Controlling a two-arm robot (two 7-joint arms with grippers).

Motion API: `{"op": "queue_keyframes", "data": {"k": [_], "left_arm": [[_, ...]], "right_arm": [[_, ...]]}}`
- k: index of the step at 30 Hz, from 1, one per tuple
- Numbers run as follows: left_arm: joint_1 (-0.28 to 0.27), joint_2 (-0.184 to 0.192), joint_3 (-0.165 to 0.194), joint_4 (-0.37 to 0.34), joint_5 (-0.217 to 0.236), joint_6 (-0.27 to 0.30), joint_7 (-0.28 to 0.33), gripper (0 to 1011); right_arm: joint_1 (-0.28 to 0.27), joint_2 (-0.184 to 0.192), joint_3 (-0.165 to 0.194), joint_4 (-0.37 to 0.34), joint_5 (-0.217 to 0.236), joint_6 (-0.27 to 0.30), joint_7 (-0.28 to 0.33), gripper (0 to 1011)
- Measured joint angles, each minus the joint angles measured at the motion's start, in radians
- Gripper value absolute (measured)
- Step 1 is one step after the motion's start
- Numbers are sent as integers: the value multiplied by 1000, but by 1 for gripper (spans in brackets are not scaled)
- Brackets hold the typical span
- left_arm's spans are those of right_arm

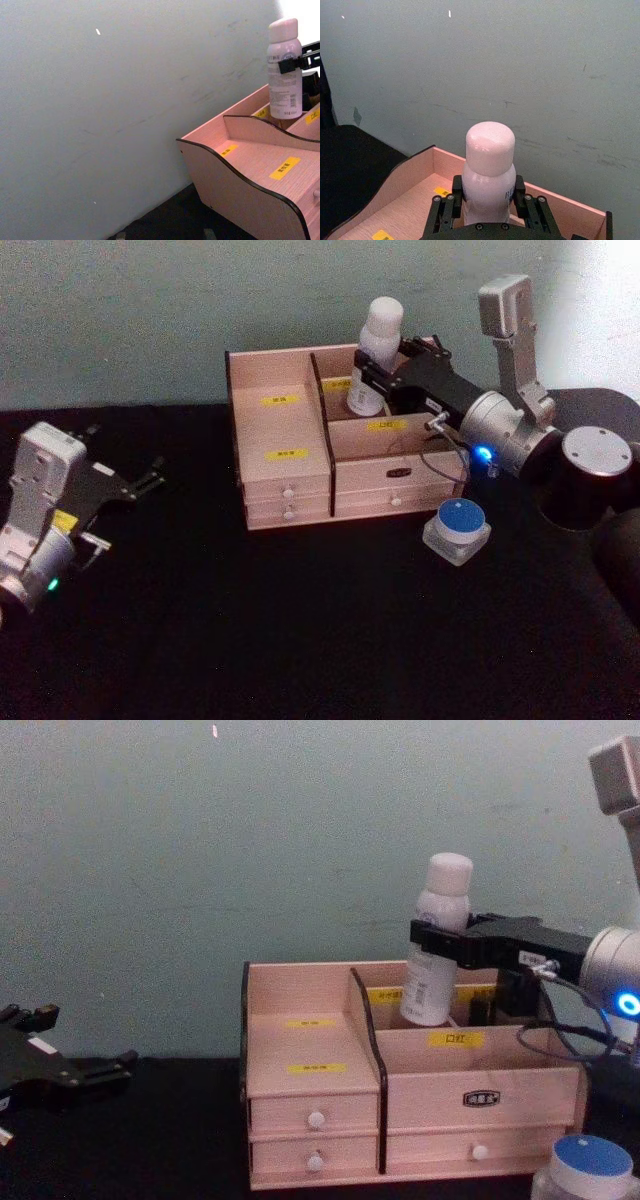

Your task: Pick up the facial cleanser and watermelon frost from the table and place them into the tiered storage box.

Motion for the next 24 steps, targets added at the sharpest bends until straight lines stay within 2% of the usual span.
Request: {"op": "queue_keyframes", "data": {"k": [14, 24], "left_arm": [[0, 0, 0, 0, 0, 0, 0, 1001], [0, 0, 0, 0, 0, 0, 0, 1001]], "right_arm": [[36, -37, 5, 85, -20, -17, 14, 593], [48, -49, 6, 122, -35, -8, 17, 593]]}}
